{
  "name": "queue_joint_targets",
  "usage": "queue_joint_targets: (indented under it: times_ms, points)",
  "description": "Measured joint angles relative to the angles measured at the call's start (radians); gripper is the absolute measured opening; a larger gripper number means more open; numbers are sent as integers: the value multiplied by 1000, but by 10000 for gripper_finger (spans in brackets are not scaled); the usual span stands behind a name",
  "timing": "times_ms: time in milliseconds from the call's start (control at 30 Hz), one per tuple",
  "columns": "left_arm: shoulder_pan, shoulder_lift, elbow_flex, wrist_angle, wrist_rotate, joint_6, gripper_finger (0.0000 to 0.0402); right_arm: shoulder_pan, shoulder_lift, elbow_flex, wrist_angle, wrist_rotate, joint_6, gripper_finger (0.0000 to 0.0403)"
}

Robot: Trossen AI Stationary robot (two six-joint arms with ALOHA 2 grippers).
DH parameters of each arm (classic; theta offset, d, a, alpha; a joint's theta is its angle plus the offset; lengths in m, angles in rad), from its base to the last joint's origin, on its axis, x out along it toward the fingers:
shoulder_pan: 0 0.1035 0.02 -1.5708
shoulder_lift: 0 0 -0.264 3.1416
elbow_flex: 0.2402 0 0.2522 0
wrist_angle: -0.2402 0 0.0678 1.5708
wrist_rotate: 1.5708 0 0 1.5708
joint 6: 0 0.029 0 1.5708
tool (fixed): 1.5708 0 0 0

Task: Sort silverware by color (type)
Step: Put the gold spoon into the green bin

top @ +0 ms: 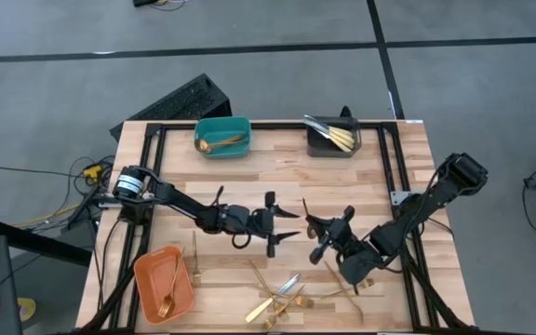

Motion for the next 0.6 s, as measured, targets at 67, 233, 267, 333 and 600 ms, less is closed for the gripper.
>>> queue_joint_targets:
  times_ms: [67,233,267,333,600]
  points:
    - [1,0,23,-17,0,11,199,-1,0,0,15,21,-12,35]
    - [7,0,58,-23,-16,10,199,-19,0,0,18,47,-16,35]
    - [11,0,70,-34,-25,-6,199,-23,0,0,18,47,-16,35]
    - [22,0,96,-79,-40,-49,199,-29,0,0,18,47,-16,35]
    - [53,0,167,-243,-63,-98,176,-40,-1,0,149,45,-192,36]
